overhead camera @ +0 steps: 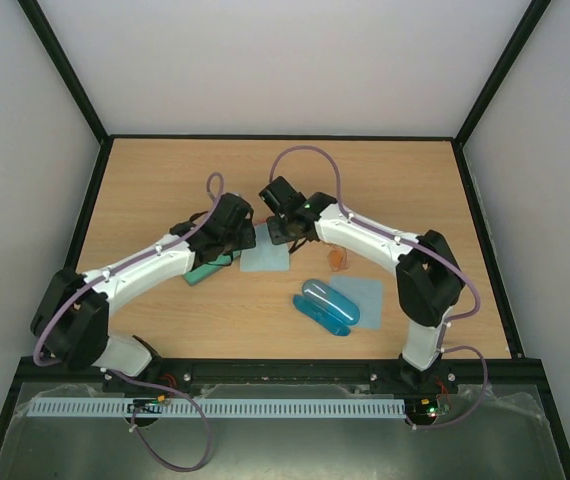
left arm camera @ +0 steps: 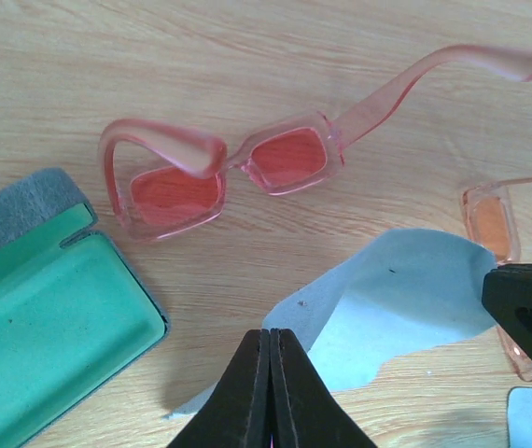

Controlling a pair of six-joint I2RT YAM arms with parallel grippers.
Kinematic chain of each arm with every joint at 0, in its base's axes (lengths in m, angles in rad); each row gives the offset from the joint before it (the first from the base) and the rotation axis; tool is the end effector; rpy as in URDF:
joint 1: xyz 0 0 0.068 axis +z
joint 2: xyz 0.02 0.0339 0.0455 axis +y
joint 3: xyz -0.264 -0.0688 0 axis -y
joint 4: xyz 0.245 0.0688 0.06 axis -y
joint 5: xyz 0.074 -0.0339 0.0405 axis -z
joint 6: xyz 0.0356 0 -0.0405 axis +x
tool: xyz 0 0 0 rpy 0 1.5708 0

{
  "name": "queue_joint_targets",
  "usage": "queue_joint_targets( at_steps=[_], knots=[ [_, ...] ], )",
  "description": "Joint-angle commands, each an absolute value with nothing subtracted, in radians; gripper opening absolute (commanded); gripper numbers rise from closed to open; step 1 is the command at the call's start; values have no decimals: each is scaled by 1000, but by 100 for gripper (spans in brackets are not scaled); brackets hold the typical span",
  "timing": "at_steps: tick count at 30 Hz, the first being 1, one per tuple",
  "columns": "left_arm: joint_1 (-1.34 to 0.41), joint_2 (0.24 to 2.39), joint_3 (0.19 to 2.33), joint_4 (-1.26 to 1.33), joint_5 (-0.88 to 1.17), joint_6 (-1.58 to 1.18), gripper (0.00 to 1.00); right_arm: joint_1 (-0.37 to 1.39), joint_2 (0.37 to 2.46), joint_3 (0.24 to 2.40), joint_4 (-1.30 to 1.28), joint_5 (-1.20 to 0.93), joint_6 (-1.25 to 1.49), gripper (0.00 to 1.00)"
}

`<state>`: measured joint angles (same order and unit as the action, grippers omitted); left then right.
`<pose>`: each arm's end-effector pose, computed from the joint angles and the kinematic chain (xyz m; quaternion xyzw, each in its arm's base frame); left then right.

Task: Organize the sunglasses
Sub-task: Fold the glasses cleaning cloth at the center of the board.

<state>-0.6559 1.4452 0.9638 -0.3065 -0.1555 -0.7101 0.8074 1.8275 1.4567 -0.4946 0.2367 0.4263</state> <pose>0.2481 -0.1840 0.2378 -0.0546 0.9204 -0.1844 0.3404 0.2878 0.2887 0.2533 -0.1364 0.9227 0.1080 0.3439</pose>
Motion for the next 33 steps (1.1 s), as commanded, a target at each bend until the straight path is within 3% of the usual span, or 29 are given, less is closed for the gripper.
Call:
queue_joint_targets(
  at_steps=[1, 14, 33],
  knots=[
    [-646, 1408, 1001, -350, -167, -704, 2, 813, 1779, 1503, -581, 291, 403, 1],
    [-640, 1378, 994, -345, -170, -696, 2, 811, 1743, 1499, -580, 316, 383, 1],
    [-651, 1276, 812, -299, -118, -729, 2, 813, 1628, 1256, -473, 193, 412, 1]
  ],
)
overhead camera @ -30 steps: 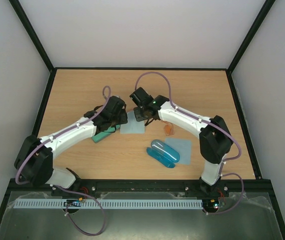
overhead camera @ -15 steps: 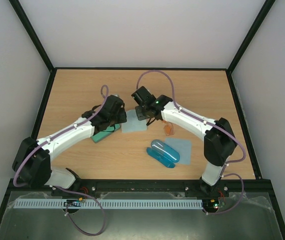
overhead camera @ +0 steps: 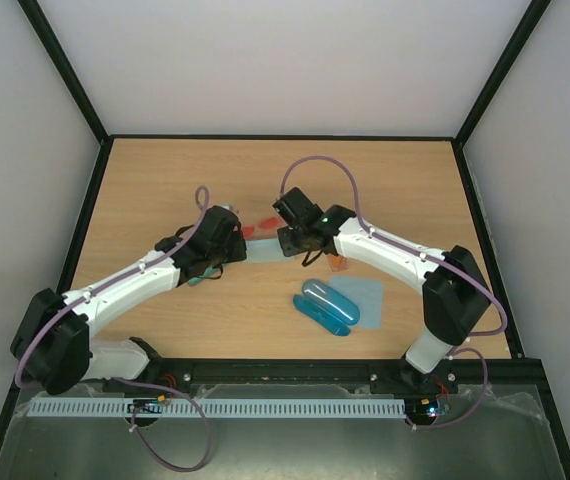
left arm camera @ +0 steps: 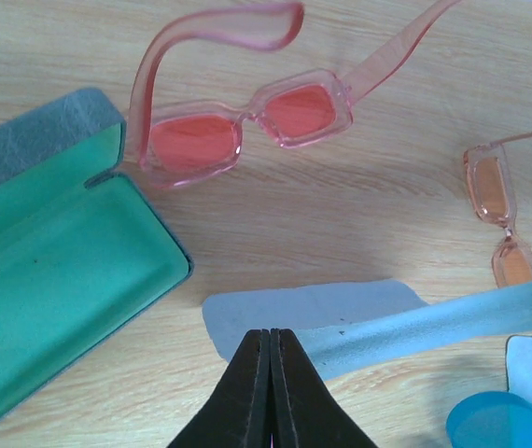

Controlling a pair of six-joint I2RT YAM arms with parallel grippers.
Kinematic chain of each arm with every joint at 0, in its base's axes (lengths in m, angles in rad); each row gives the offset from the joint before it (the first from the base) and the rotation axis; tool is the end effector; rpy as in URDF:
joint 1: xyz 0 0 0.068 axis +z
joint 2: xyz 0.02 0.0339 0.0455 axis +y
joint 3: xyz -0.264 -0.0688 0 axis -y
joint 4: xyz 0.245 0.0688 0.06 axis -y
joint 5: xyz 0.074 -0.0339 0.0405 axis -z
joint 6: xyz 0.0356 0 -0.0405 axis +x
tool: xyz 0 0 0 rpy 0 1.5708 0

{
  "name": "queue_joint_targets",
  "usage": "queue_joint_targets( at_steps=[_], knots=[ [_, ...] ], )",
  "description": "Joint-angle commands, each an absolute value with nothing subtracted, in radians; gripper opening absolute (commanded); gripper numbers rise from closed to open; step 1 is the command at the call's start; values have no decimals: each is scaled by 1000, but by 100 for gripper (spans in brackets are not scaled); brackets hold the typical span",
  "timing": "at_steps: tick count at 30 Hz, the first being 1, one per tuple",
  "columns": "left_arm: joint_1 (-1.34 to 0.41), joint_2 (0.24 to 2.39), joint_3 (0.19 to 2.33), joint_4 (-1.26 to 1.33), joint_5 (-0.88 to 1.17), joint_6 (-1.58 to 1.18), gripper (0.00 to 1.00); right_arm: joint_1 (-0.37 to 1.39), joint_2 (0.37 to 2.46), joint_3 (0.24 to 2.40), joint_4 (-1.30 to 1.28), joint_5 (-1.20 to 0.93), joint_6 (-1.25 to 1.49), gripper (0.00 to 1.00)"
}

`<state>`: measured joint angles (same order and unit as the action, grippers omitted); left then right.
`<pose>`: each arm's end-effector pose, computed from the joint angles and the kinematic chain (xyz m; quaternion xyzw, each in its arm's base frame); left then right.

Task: Organize the sunglasses
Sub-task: Fold the glasses cleaning cloth at the center of the board.

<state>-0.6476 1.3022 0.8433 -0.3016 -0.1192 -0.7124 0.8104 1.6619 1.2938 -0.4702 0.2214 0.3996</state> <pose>0.2222 -0.1628 0.2379 -0.0532 0.9162 -0.2048 0.3404 0.2585 0.2605 0.2634 -0.1505 0.9165 0.1176 0.3514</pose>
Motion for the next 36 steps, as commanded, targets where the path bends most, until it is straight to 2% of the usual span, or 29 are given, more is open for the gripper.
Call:
queue_joint_targets(
  at_steps=[1, 26, 36],
  knots=[
    [-653, 1275, 806, -298, -117, -729, 2, 815, 1628, 1250, -472, 187, 415, 1],
    [-678, 1225, 721, -304, -118, -762, 2, 883, 1619, 1162, -452, 179, 457, 1],
    [-680, 1274, 715, -274, -136, -761, 2, 882, 1655, 1175, -448, 209, 444, 1]
  ],
)
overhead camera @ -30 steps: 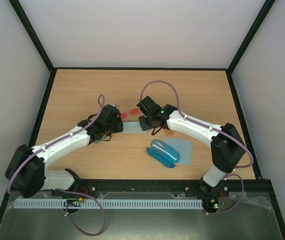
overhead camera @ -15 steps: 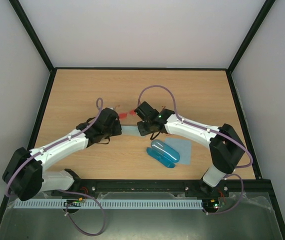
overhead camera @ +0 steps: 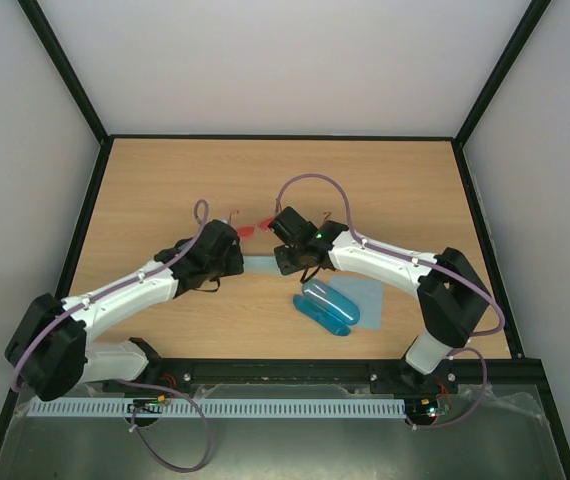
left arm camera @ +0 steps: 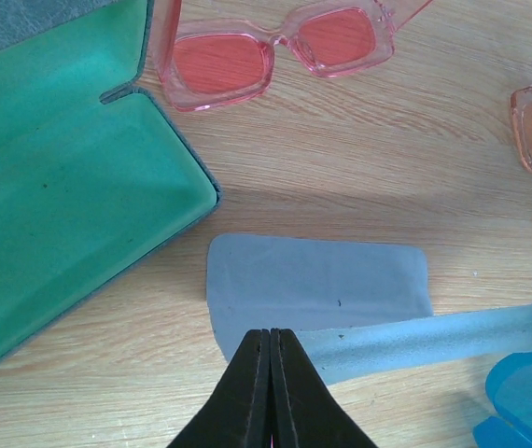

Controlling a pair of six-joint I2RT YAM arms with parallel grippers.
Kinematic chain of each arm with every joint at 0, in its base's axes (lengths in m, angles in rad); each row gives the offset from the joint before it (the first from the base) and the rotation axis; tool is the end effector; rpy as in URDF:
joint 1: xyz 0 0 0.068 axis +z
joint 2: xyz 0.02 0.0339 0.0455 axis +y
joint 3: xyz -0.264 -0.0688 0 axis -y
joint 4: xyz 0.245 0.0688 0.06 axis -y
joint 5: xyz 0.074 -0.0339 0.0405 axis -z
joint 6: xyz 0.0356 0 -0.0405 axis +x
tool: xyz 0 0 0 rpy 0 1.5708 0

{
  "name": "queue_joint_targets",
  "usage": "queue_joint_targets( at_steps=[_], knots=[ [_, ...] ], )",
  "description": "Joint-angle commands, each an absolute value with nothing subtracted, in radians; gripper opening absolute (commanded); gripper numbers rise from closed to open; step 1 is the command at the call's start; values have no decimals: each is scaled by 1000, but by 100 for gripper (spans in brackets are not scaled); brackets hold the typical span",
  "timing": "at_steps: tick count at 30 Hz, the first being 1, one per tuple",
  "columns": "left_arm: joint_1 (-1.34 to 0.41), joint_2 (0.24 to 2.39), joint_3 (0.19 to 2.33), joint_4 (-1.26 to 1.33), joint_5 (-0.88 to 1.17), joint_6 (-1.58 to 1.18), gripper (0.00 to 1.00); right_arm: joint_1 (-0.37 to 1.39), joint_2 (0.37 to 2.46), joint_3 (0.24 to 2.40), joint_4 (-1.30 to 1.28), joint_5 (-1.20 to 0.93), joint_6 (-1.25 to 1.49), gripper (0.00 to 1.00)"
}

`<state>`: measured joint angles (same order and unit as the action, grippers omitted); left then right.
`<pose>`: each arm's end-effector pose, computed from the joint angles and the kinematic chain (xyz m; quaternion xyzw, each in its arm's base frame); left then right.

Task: Organize the sunglasses
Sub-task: Fold the glasses cleaning cloth at the center of the board.

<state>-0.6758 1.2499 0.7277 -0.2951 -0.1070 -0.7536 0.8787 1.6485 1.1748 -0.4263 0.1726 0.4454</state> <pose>0.2004 -0.1558 0.2140 -0.0558 0.9271 -0.2032 0.3101 0.2304 0.2684 0.2329 -0.1745 0.9249 0.1374 0.3087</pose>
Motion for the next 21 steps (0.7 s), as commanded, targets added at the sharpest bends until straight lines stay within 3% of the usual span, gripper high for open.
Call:
queue_joint_targets(
  at_steps=[1, 21],
  knots=[
    [-680, 1279, 716, -270, -140, -758, 2, 883, 1662, 1176, -446, 213, 441, 1],
    [-664, 1389, 784, -223, -189, -713, 2, 864, 1751, 1244, -431, 255, 410, 1]
  ],
)
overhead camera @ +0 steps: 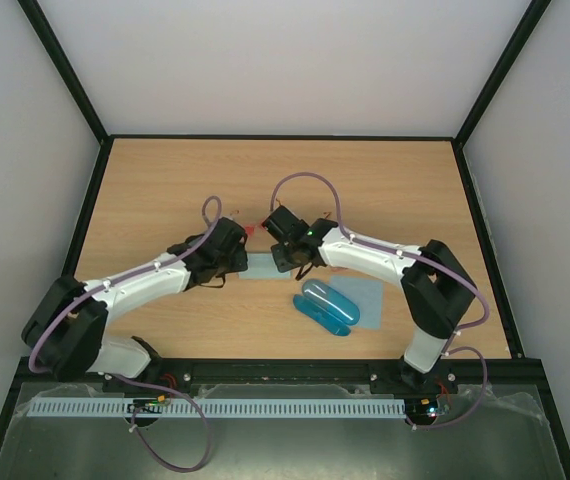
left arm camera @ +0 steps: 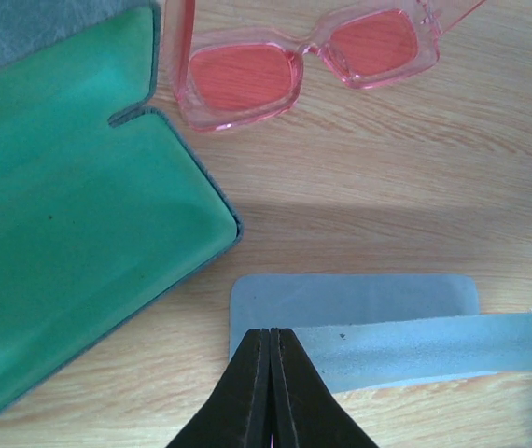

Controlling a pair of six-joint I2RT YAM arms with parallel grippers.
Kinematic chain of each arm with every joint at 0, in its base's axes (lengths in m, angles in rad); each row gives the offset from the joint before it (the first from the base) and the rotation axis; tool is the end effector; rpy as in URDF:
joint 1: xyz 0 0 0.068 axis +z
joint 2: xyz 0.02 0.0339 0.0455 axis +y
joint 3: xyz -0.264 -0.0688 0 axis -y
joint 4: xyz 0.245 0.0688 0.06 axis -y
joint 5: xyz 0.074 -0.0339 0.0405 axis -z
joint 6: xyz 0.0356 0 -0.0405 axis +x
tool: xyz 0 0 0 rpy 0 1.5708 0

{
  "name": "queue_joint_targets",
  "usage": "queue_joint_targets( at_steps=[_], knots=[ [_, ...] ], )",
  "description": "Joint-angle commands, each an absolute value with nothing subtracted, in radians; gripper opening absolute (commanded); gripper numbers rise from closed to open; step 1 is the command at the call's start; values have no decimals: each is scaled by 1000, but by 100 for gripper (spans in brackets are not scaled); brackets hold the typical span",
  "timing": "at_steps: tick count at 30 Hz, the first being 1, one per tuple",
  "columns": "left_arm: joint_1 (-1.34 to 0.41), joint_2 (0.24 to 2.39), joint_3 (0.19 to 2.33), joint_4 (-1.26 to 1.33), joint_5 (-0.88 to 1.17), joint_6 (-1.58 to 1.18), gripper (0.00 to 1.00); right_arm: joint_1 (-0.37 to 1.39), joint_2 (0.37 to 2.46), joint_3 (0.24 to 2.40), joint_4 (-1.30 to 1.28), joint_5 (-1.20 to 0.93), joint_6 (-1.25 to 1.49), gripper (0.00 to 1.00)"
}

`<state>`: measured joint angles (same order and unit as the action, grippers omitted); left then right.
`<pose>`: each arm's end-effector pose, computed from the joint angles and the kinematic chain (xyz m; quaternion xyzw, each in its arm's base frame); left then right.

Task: Organize the sunglasses
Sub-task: Fold the glasses cleaning cloth at the center of the board.

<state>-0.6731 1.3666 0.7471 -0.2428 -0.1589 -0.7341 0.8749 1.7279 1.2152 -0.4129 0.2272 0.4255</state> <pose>0.2160 -0.1650 0.1957 -0.0560 0.9337 -0.1670 0.3118 0.2431 0.2785 0.2195 -0.1749 0.9266 0.1051 0.3158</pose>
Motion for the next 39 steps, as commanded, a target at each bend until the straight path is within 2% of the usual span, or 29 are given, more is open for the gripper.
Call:
queue_joint_targets(
  at_steps=[1, 39],
  knots=[
    [-663, 1393, 786, -222, -188, -711, 2, 862, 1755, 1245, -429, 255, 408, 1],
    [-651, 1483, 696, -85, -167, -713, 2, 842, 1788, 1134, -310, 198, 409, 2]
  ],
)
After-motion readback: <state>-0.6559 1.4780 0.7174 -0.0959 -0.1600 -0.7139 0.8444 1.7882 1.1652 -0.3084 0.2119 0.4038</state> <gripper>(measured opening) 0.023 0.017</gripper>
